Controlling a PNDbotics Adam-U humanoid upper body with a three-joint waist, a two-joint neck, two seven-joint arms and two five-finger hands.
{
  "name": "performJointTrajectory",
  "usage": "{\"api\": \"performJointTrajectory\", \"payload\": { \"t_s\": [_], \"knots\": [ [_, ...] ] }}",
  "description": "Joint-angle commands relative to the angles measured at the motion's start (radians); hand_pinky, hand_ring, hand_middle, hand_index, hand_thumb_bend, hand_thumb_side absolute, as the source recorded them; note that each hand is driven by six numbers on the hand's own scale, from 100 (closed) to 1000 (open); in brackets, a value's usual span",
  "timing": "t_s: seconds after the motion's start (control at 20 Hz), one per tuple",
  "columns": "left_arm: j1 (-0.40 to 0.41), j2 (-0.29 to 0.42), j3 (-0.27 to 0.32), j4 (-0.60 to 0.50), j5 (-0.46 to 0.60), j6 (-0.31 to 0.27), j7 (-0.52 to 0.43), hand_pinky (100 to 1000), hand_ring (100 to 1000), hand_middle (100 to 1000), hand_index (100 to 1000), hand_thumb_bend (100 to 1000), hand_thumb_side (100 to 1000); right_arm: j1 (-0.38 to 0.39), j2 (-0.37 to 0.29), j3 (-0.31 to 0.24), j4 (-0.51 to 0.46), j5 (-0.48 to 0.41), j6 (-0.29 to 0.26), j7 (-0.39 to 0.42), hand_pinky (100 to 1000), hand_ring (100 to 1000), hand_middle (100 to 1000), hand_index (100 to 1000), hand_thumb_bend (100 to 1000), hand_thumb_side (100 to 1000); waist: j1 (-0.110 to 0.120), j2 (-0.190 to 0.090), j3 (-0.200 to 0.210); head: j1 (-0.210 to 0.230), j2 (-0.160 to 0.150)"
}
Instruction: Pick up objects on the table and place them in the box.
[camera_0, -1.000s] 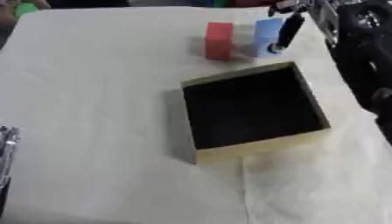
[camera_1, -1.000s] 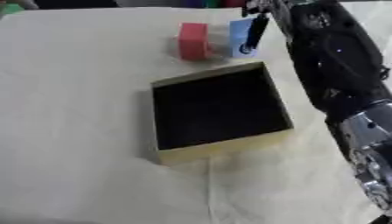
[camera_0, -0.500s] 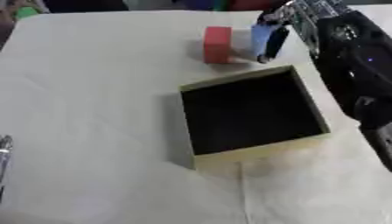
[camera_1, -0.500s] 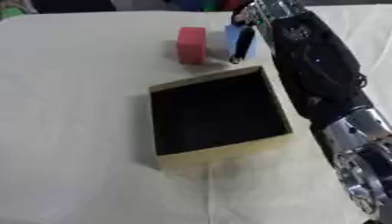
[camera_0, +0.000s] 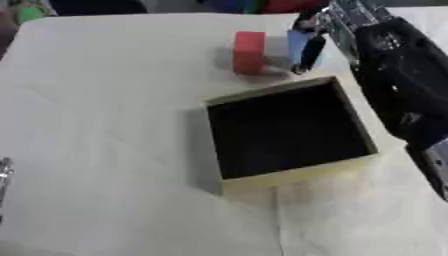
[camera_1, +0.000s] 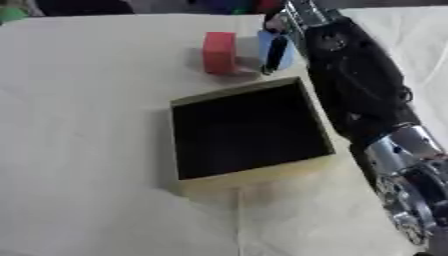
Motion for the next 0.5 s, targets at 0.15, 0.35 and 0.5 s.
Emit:
{"api": "performJointTrajectory", "payload": {
  "t_s": [0.15,0.35,0.5],
  "knots": [
    [-0.008,0.02,0.001,-0.014,0.001,-0.001,-0.004,760,705,733,942,100,892,-0.019,0.003,0.001,-0.016,0.032,-0.006,-0.064,807,828,770,919,227,329,0.002,-0.018,0.0,-0.001,-0.01],
    [-0.007,0.02,0.002,-0.014,0.001,-0.001,-0.003,760,705,733,942,100,891,-0.017,0.004,-0.004,-0.017,0.03,-0.005,-0.098,794,800,741,902,198,307,0.002,-0.019,-0.001,-0.001,-0.011],
    [-0.006,0.02,0.002,-0.014,0.001,-0.001,-0.003,760,705,733,942,100,891,-0.017,0.004,-0.004,-0.014,0.027,-0.004,-0.108,794,800,741,902,198,307,0.002,-0.02,-0.002,-0.001,-0.011]
  ]
}}
